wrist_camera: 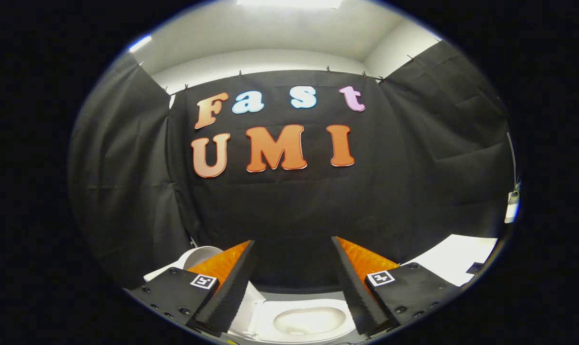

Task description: Open the toilet lid.

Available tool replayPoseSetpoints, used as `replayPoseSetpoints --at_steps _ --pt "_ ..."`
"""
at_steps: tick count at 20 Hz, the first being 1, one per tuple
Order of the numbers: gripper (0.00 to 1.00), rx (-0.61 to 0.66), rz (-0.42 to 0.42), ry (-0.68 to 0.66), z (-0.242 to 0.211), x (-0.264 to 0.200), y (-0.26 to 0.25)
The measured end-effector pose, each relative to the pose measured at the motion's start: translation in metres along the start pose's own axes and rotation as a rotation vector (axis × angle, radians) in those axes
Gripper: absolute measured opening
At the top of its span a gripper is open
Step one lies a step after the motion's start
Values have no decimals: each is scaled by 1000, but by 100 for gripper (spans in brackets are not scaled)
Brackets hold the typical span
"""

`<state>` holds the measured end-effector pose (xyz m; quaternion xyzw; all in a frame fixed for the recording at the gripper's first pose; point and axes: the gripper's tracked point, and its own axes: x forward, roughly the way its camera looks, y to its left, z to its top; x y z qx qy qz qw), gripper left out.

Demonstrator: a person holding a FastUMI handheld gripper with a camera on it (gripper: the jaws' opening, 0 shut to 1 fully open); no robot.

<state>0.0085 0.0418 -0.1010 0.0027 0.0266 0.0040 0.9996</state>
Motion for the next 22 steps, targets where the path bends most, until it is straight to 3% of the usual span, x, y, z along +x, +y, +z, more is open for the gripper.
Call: replayPoseSetpoints --at_steps 5,22 --pt "97 19 -42 -39 23 -7 -27" --pt "96 -21 -52 -36 13 -13 -29"
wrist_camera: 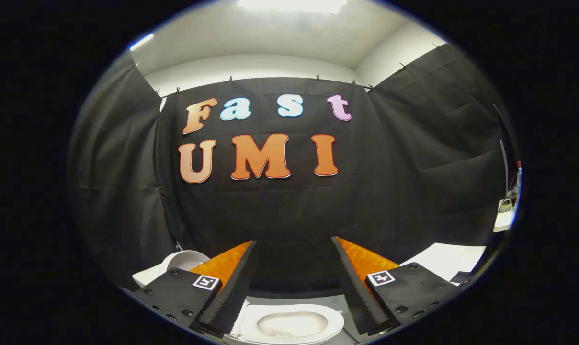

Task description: Open the toilet lid.

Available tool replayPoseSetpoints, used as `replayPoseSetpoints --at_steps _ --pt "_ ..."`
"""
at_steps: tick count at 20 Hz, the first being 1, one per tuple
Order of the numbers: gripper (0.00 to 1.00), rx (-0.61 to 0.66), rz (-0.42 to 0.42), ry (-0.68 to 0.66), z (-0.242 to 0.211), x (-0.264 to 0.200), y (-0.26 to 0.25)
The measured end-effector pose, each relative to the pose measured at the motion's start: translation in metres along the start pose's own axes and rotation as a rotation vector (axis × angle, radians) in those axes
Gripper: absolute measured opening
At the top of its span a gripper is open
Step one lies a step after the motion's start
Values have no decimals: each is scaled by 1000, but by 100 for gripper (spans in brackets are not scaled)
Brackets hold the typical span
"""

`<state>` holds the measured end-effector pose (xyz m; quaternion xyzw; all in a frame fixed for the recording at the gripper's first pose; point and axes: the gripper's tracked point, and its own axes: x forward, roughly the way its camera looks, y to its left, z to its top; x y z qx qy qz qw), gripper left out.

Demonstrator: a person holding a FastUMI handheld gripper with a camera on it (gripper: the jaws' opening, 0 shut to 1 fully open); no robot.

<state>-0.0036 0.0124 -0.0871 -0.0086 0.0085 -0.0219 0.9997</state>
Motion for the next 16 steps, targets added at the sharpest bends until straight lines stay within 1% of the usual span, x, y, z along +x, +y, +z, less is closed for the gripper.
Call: replayPoseSetpoints --at_steps 16 --pt "96 18 12 0 -3 0 5"
